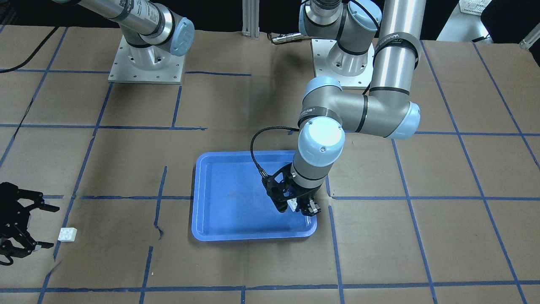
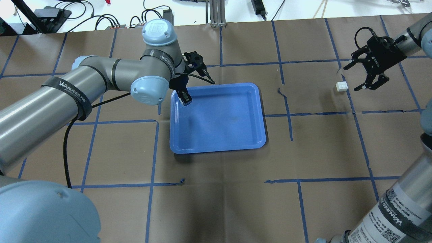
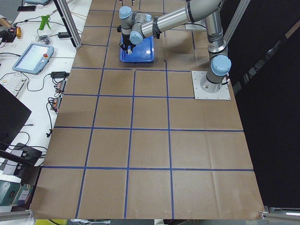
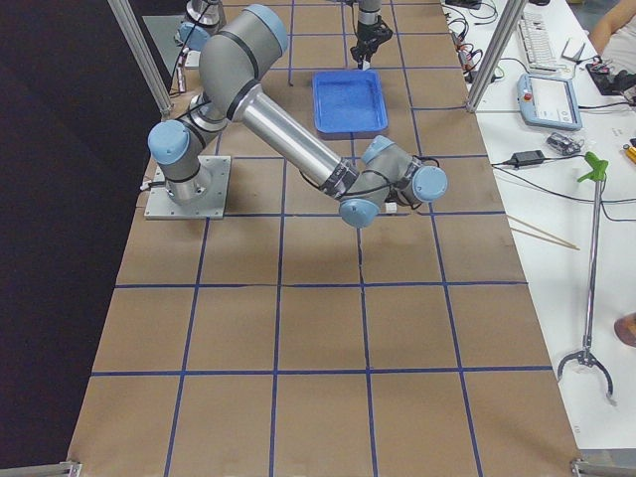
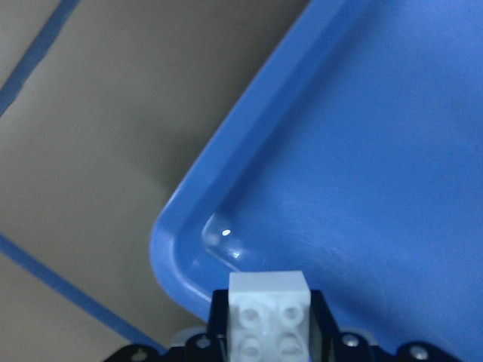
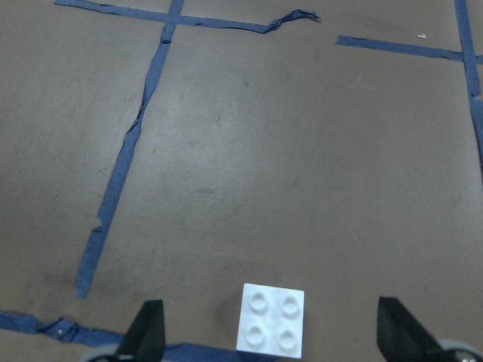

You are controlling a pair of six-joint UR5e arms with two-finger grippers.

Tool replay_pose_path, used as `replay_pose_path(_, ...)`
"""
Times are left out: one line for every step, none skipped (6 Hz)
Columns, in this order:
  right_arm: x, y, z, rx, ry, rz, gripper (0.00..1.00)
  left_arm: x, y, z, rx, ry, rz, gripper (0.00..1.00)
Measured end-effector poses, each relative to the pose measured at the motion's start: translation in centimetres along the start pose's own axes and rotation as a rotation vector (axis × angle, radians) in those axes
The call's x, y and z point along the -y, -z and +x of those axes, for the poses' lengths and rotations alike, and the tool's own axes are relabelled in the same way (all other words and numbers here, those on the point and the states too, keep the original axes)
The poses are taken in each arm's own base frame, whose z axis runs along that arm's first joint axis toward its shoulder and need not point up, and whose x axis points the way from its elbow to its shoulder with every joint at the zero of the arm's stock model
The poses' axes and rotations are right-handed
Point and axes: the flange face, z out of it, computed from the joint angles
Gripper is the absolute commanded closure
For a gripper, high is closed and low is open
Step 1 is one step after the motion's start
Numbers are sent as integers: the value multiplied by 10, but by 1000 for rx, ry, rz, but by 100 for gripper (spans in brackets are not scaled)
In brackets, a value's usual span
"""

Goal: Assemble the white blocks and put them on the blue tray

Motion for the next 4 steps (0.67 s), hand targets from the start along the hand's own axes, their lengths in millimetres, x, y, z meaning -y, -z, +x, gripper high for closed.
replay_pose_path(-6,-10,1,1,-10,22,0,15,-4,18,-6,-185,-4,86)
replay_pose_path(-11,-14,0,0,-26,30,0,29,-12,35,-8,-314,-6,86)
replay_pose_path(-21,-16,-2,-4,-50,34,0,43,-26,47,-10,-375,-9,85)
replay_pose_path(-32,-19,-4,-9,-69,35,1,53,-39,56,-12,-406,-10,80)
